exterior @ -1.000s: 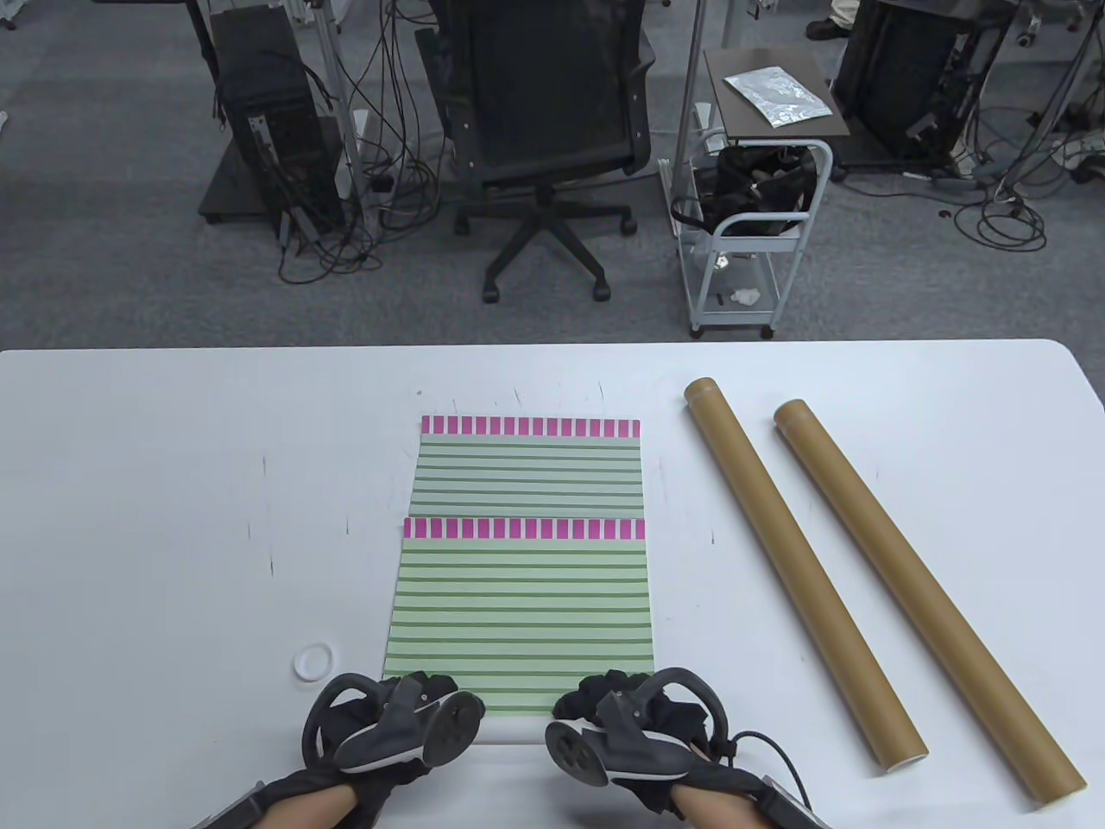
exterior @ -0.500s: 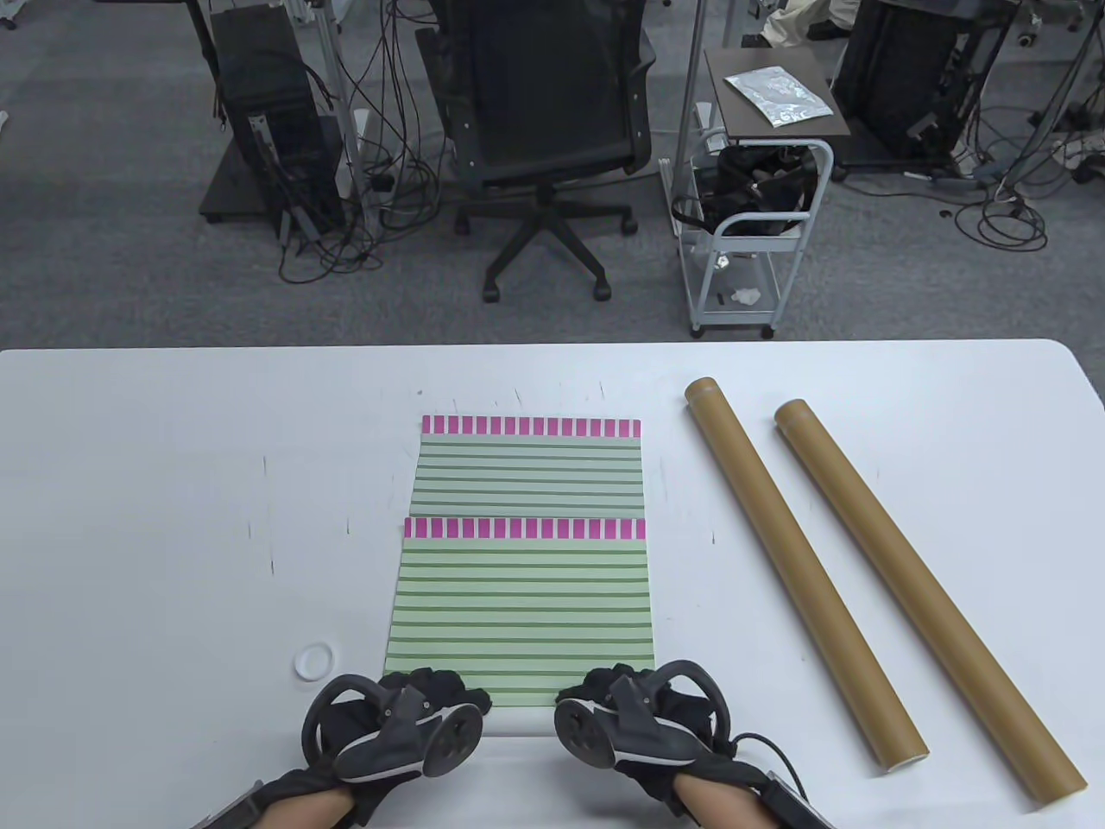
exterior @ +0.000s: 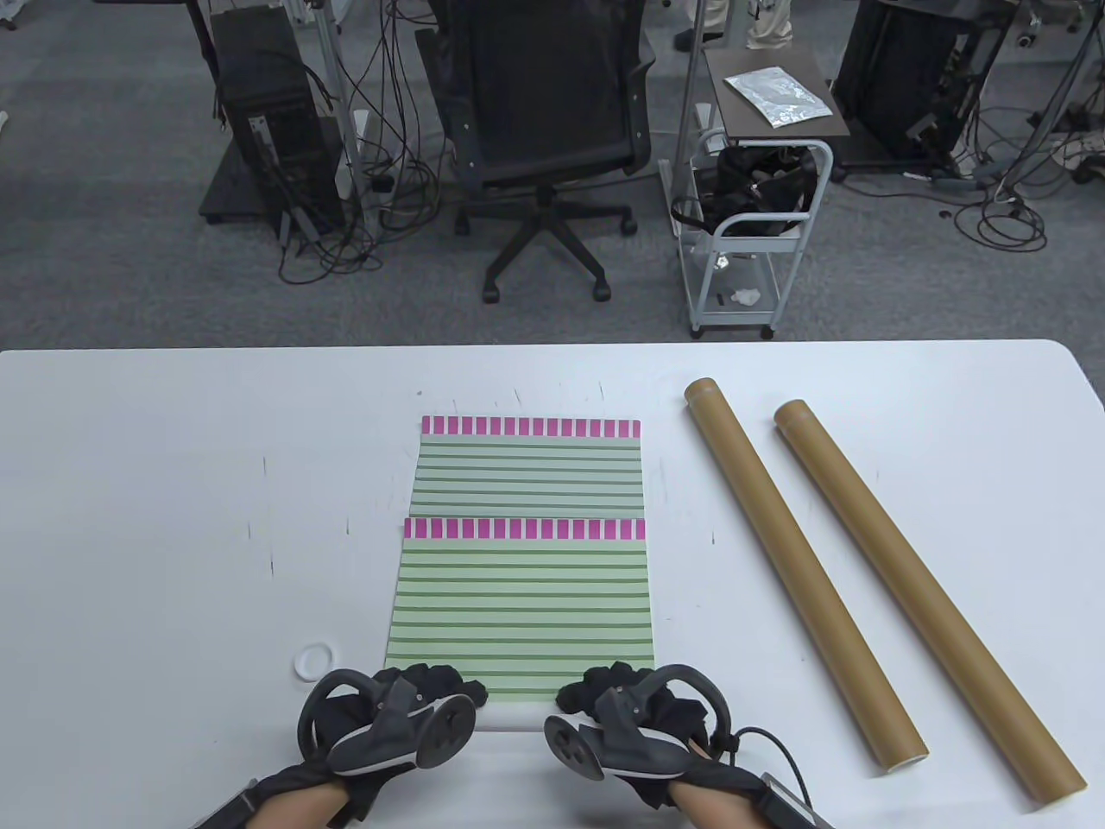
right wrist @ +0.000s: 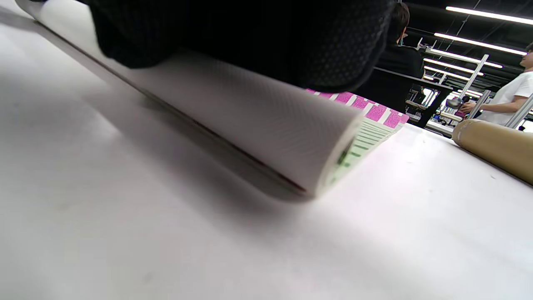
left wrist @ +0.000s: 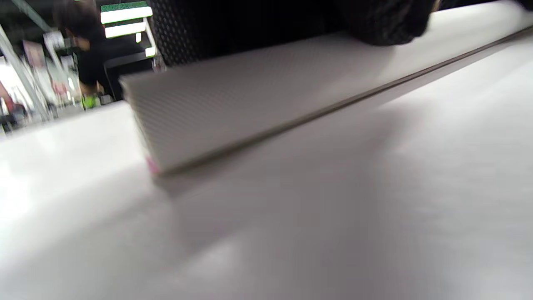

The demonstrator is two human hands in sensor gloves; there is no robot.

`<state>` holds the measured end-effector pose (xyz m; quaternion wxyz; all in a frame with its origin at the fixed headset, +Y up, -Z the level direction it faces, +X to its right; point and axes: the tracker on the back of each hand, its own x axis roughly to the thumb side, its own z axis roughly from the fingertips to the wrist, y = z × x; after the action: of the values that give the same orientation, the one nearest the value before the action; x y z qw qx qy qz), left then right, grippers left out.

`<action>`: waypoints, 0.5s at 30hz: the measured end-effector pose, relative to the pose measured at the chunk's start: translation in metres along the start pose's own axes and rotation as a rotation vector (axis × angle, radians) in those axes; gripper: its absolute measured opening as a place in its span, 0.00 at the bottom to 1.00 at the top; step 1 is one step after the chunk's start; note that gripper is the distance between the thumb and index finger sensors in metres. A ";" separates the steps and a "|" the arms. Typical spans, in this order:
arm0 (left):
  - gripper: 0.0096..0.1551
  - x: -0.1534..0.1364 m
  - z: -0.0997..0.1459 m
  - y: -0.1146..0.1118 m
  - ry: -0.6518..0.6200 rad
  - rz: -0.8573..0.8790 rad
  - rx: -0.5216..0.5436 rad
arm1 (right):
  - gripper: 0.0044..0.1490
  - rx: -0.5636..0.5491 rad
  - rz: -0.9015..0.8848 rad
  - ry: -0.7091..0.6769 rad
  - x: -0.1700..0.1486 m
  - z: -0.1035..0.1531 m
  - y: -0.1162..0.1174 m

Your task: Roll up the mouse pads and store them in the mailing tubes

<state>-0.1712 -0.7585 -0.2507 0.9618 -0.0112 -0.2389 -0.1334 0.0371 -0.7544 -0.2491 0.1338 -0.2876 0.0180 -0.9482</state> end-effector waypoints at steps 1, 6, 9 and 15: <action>0.29 0.001 0.001 0.000 -0.010 -0.056 0.016 | 0.30 0.003 0.012 0.000 0.001 0.000 0.001; 0.31 0.003 0.000 -0.004 -0.006 -0.060 -0.008 | 0.31 0.050 -0.005 0.009 -0.002 -0.001 0.005; 0.30 0.003 0.000 -0.003 -0.008 -0.046 -0.016 | 0.31 0.062 -0.059 0.018 -0.010 -0.002 0.006; 0.29 0.005 0.000 -0.004 -0.009 -0.072 -0.015 | 0.33 0.031 -0.046 0.014 -0.012 -0.004 0.006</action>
<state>-0.1678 -0.7640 -0.2484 0.9551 -0.0102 -0.2427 -0.1695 0.0462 -0.7573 -0.2601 0.1163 -0.2792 -0.0021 -0.9532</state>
